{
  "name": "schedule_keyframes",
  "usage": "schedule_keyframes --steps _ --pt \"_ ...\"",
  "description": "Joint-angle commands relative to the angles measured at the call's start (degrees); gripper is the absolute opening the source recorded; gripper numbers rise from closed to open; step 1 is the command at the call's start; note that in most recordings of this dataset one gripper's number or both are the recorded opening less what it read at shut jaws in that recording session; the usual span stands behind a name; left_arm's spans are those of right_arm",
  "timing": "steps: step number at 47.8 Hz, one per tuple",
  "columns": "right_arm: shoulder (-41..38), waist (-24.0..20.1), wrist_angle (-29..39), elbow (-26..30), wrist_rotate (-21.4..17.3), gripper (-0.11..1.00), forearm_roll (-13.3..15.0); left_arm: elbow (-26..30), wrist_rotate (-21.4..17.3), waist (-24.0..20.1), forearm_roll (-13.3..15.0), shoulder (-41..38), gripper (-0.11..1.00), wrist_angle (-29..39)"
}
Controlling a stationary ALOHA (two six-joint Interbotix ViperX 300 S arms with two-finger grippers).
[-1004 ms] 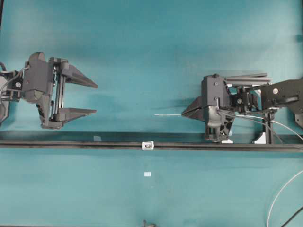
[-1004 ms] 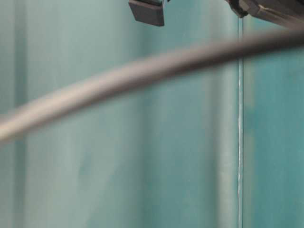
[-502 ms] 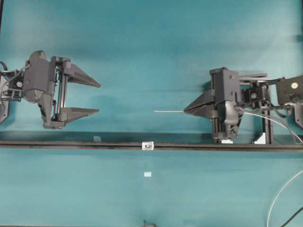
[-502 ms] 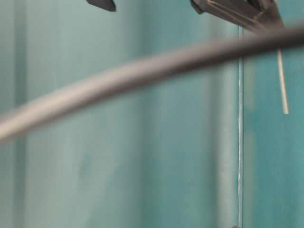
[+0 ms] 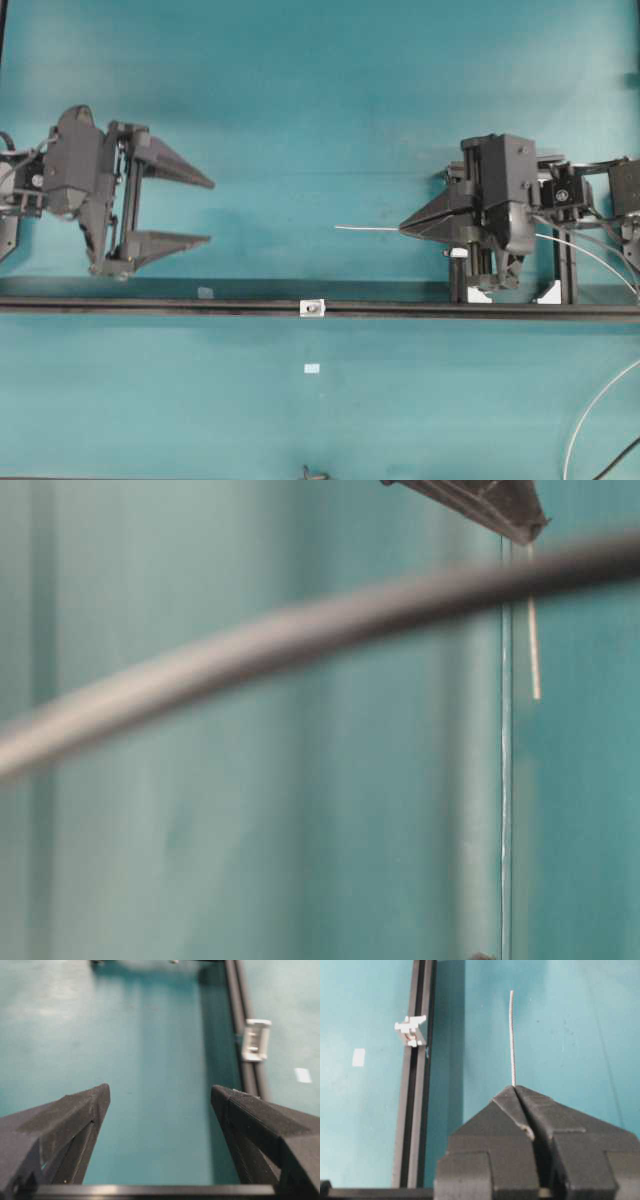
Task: Insert the wire through the hole in the metal fitting marked with a red label.
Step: 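Close the right gripper on the white wire and lift it, then carry the wire left along the rail toward the white fitting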
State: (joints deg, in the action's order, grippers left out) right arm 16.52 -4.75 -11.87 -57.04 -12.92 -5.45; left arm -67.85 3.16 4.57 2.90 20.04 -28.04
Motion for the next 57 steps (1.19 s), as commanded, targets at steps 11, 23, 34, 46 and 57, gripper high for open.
schedule_keyframes --steps 11,23,34,46,57 --pt "1.76 -3.87 -4.83 -0.79 -0.09 -0.01 -2.55 -0.35 0.70 5.62 0.26 -0.79 0.66 -3.08" --pt "0.79 -6.68 -10.37 -2.55 0.26 -0.01 -6.24 -1.93 0.79 7.73 0.26 -4.75 0.66 -11.34" --pt "-2.55 -9.32 -11.07 -1.32 0.44 -0.01 -7.56 -1.76 0.79 8.79 0.53 -10.20 0.66 -17.31" --pt "-6.86 -10.99 -14.68 -0.53 1.14 -0.01 -10.81 -1.67 0.79 9.32 0.62 -13.89 0.66 -21.53" --pt "-9.58 -15.82 -20.21 -0.44 9.76 -0.01 -23.38 -1.76 0.79 9.58 0.53 -14.41 0.66 -22.68"
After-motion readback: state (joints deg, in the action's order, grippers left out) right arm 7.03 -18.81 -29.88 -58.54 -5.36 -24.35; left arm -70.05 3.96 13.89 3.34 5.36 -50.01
